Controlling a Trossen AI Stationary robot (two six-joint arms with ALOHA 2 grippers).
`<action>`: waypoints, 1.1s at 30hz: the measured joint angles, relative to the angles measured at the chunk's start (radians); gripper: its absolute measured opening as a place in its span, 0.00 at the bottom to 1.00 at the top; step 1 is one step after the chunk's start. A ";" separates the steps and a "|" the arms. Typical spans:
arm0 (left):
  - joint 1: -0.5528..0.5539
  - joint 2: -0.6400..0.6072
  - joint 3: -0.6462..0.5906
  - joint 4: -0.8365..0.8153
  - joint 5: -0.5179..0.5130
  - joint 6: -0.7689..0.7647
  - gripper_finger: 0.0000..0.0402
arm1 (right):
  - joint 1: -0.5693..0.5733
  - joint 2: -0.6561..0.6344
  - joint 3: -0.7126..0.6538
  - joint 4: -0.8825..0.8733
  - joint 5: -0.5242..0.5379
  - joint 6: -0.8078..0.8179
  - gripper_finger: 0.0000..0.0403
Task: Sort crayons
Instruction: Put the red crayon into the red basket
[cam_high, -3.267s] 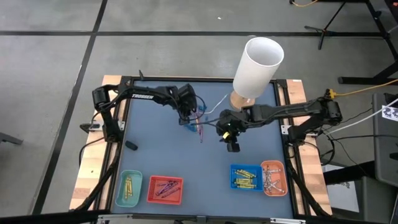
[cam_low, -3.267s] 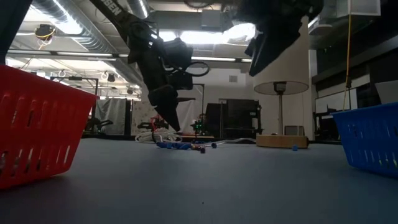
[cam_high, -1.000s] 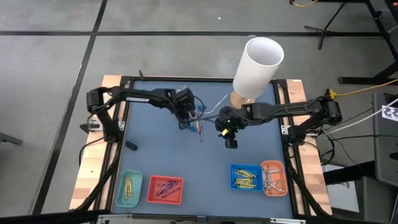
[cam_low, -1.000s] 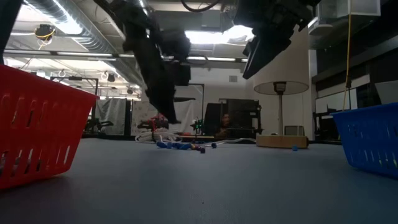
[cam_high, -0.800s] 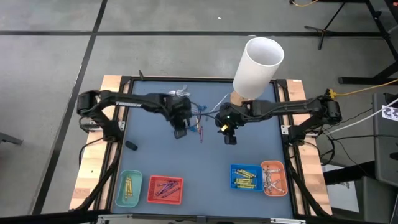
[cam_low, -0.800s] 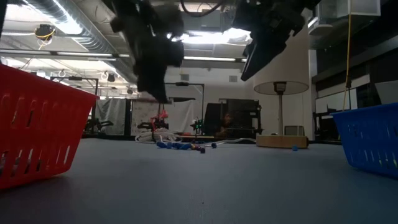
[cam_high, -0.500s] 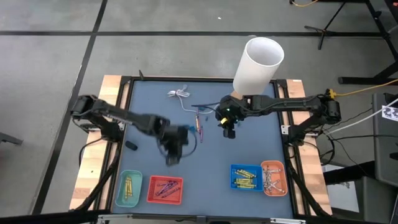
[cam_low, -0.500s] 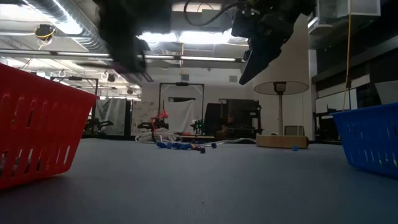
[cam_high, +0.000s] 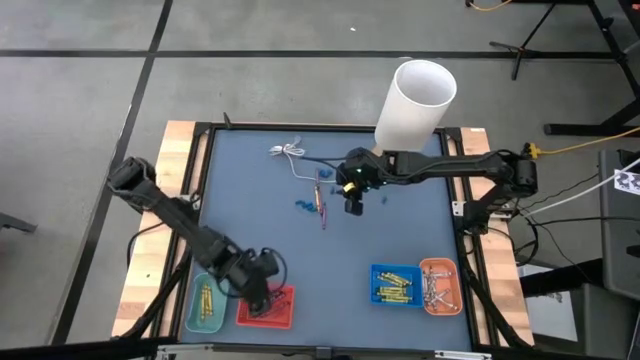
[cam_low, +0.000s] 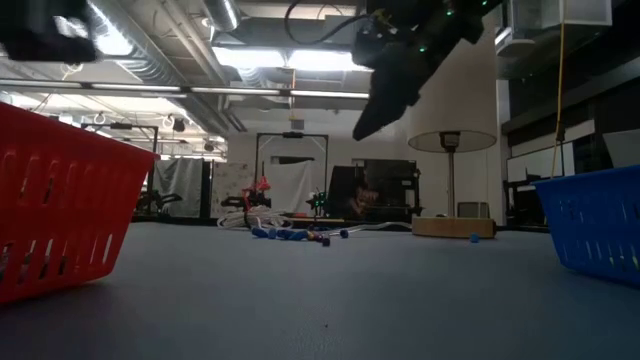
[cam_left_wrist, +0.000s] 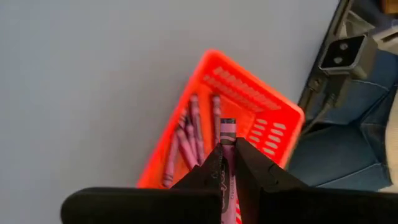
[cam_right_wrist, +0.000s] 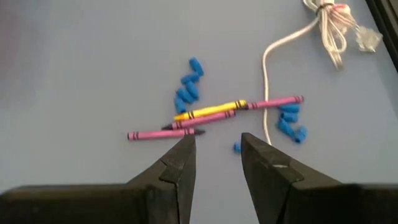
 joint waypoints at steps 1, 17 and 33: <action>-0.021 0.000 0.000 0.001 -0.016 -0.026 0.01 | 0.000 0.011 0.000 0.017 -0.002 0.000 0.31; -0.109 0.077 0.001 0.084 -0.138 -0.085 0.16 | 0.000 0.215 -0.001 0.350 0.233 0.236 0.31; -0.109 0.090 0.001 0.090 -0.155 -0.082 0.31 | -0.041 0.398 0.000 0.482 0.283 0.454 0.31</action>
